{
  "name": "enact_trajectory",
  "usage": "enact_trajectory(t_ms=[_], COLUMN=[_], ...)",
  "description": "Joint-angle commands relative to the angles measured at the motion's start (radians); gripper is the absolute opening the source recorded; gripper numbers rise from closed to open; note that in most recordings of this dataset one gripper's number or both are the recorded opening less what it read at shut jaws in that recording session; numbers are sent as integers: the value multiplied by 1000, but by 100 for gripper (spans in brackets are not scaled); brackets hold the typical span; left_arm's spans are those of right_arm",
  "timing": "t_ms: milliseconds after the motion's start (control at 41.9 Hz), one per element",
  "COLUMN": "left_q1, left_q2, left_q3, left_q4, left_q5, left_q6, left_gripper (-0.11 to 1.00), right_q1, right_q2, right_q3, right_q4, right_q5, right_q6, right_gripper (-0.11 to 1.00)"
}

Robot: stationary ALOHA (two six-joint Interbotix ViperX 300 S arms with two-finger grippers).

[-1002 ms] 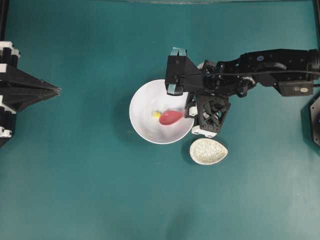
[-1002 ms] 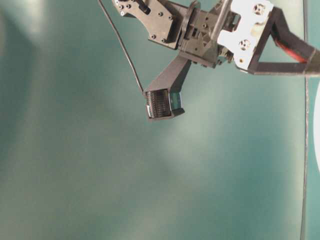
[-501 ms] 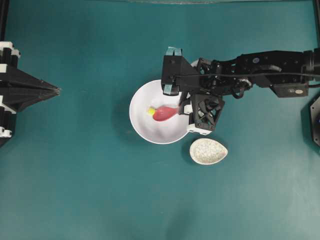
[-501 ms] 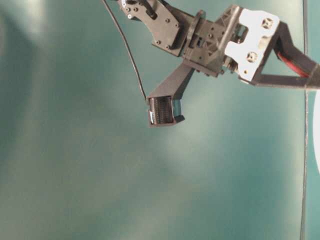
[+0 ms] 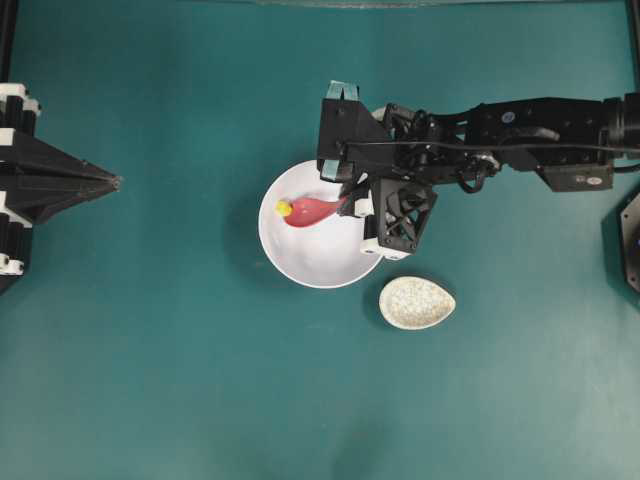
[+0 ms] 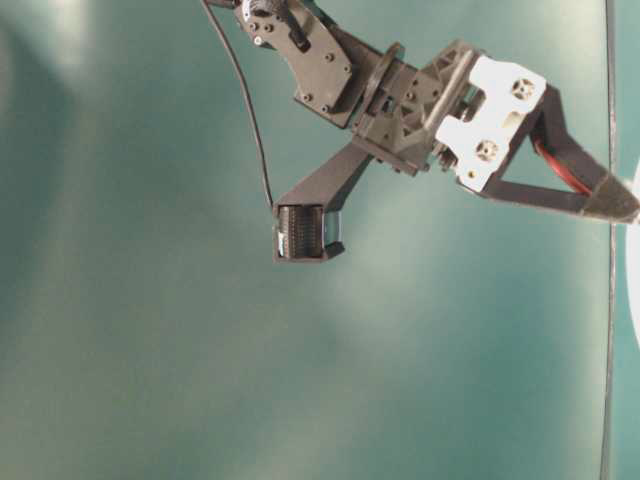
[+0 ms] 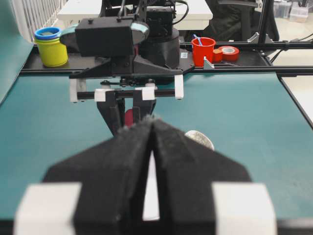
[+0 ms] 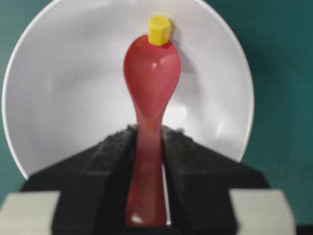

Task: Scoop the yellow hexagonal prism block from the bowl with a spoon using the right arm.
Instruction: 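Lift the spoon with the yellow block up and out of the bowl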

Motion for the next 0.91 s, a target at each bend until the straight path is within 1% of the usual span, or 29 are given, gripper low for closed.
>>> enact_trajectory(t_ms=[0,310,620,764,883], left_q1=[2,3,3,2,2], left_q2=[9,9,9,9,9], left_q3=[-23,-23,-23,-23,-23], left_q4=[2,3,2,2,2], left_q5=[-5,-5,-5,-5,-5], left_q6=[-2,-2,-2,-2,-2], left_gripper=[0,0,0,0,0], right_q1=[-3,-3,-2,0,5], right_q2=[-14,-31,-81,-126,-173], right_q3=[-23,-31,-29,-12,21], right_q4=[0,0,0,0,0], right_q5=[-11,-11,-15,-64,-146], right_q6=[-2,-2,0,-3,-11], right_gripper=[22,21,21,22,21])
